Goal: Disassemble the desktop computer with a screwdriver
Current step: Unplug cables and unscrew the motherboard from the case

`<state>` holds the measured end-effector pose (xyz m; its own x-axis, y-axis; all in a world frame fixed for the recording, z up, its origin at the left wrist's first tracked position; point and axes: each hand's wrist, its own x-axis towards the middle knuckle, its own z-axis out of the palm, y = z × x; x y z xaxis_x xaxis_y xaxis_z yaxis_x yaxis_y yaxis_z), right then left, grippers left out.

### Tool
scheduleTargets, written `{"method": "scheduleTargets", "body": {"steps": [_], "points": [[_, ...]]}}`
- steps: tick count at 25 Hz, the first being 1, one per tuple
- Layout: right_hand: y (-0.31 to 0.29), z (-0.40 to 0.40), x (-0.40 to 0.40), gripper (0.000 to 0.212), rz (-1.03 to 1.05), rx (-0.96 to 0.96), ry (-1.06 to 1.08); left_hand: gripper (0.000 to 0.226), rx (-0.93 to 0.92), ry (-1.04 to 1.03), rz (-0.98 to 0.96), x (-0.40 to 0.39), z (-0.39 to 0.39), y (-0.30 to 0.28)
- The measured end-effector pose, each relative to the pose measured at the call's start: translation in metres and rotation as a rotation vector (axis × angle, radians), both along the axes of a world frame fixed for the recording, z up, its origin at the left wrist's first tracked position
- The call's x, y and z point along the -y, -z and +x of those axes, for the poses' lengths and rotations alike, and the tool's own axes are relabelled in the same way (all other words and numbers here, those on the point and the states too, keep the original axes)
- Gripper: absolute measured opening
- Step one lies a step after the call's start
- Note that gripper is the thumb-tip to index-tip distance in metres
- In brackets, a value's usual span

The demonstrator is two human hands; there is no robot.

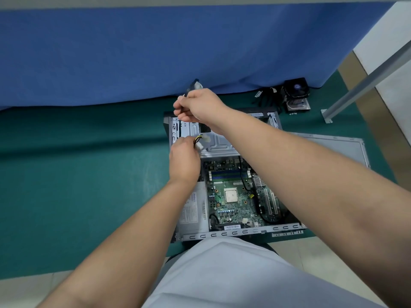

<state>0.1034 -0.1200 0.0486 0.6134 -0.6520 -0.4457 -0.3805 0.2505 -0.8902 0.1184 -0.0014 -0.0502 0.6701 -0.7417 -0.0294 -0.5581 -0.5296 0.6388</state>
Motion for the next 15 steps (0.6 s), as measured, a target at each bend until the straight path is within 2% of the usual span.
{"method": "scheduleTargets", "body": {"steps": [3,6,9,11,12,13,15], "points": [[0.000,-0.002,0.000,0.030,-0.001,0.001,-0.005,0.031,-0.035,0.032,0.002,0.005,0.003,0.001],[0.002,-0.002,0.003,0.030,0.004,0.002,-0.004,0.036,-0.037,0.114,-0.158,-0.016,0.007,-0.002],[0.005,0.001,0.007,0.027,-0.035,-0.004,-0.025,0.029,-0.047,-0.055,-0.298,-0.033,0.017,0.002],[0.006,0.008,0.004,0.023,-0.086,-0.004,-0.076,0.029,-0.160,-0.113,-0.205,-0.027,0.028,0.001],[0.006,0.011,0.002,0.021,-0.128,-0.006,-0.111,0.023,-0.210,-0.106,-0.160,-0.021,0.033,0.000],[0.006,0.013,0.001,0.019,-0.186,-0.010,-0.143,0.011,-0.254,-0.107,-0.151,-0.014,0.039,-0.001],[0.009,0.013,0.002,0.020,-0.326,-0.028,-0.191,0.017,-0.368,-0.180,-0.209,-0.008,0.054,-0.004]]}}
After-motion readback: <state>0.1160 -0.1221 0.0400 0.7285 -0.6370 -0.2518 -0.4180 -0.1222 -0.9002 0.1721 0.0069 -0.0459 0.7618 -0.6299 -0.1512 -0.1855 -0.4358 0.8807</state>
